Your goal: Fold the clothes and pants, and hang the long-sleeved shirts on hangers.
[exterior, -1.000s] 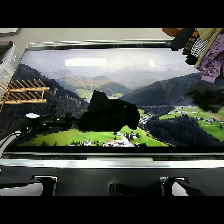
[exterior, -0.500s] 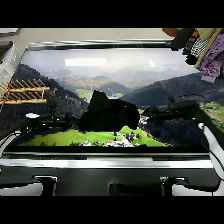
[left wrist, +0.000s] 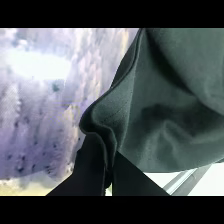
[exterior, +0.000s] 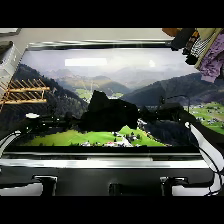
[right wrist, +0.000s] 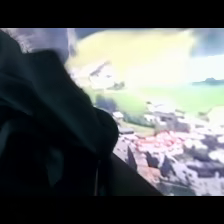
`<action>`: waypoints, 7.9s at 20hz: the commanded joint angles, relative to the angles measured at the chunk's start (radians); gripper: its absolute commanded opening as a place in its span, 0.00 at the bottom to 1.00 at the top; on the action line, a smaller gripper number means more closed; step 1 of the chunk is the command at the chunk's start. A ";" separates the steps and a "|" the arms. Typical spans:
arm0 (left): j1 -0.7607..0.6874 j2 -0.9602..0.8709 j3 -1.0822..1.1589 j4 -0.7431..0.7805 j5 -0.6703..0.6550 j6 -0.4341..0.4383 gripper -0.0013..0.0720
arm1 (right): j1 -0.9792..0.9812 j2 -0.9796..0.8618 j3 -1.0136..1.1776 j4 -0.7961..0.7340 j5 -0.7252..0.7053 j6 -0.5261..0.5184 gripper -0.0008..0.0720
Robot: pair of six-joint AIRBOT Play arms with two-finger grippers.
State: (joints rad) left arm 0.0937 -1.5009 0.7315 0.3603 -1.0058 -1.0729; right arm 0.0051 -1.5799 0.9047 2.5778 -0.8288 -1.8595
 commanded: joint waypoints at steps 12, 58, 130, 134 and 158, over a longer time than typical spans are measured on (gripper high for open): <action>0.232 0.356 0.868 0.169 -0.033 -0.146 0.04 | -0.158 0.682 0.590 -0.185 -0.052 0.040 0.05; 0.170 -0.169 1.060 0.774 -0.389 -0.419 0.84 | -0.354 -0.174 0.895 -0.469 -0.562 0.063 0.54; 0.119 0.498 0.298 0.379 -0.197 -0.258 0.04 | -0.185 0.404 0.520 -0.207 -0.349 0.048 0.05; 0.222 0.543 0.799 0.423 -0.196 -0.289 0.04 | -0.169 0.556 0.798 -0.210 -0.299 0.152 0.05; 0.190 0.130 0.723 0.681 -0.021 -0.148 0.04 | -0.111 0.142 0.763 -0.487 -0.370 0.398 0.05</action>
State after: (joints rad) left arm 0.3477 -1.1820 1.5303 1.0309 -1.1507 -1.2881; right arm -0.1417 -1.2686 1.7390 2.1239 -1.2518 -1.3941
